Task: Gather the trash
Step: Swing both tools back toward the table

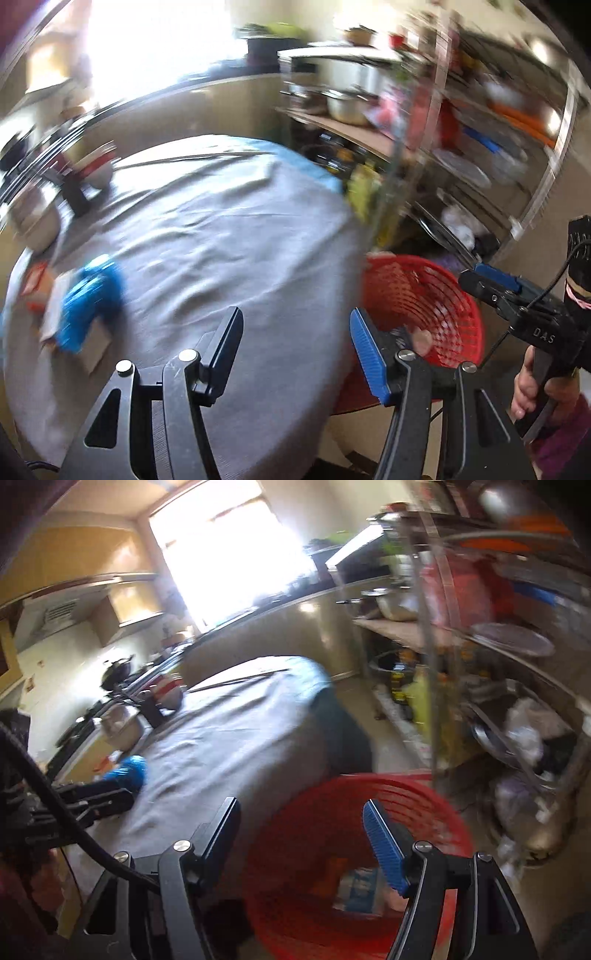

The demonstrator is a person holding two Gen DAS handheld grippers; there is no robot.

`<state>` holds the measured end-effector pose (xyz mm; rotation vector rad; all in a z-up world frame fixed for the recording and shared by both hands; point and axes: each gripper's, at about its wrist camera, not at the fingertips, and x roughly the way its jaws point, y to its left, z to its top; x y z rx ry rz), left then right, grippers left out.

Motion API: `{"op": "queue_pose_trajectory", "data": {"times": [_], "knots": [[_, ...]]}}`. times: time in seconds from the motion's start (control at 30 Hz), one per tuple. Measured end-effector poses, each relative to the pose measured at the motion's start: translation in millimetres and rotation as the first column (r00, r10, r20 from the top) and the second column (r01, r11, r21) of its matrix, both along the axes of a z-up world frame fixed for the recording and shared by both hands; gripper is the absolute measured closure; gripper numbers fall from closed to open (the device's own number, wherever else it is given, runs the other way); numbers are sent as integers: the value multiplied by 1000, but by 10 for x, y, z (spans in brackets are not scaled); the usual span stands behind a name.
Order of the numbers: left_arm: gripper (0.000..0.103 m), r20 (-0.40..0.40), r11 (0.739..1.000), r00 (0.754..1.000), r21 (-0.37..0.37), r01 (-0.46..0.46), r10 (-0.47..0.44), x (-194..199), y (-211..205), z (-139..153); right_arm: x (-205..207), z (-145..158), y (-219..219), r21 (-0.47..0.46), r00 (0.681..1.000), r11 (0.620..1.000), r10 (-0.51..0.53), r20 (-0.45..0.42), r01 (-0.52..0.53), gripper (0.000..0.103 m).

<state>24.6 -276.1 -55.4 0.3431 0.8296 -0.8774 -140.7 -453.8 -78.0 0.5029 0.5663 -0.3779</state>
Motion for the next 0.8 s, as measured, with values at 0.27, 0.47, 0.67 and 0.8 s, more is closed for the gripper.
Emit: {"op": "queue_pose_trajectory", "data": {"times": [0.27,0.47,0.67,0.8], "knots": [[37,-20,950,958,-122,-286,286,509,1088,208,934,382,750,-71,987,986,155,39,-152,30],[34,-55,869,884,-167,-466,464,761,1776,204,1457,596,1293,-74,970,973,227,88,-220,30],[34,-79,768,788,-183,-613,610,916,2199,137,1813,744,1608,-29,961,970,243,133,-241,30],[34,-95,729,750,-186,-659,654,988,2434,96,2026,806,1771,-41,964,973,231,131,-228,30]]}}
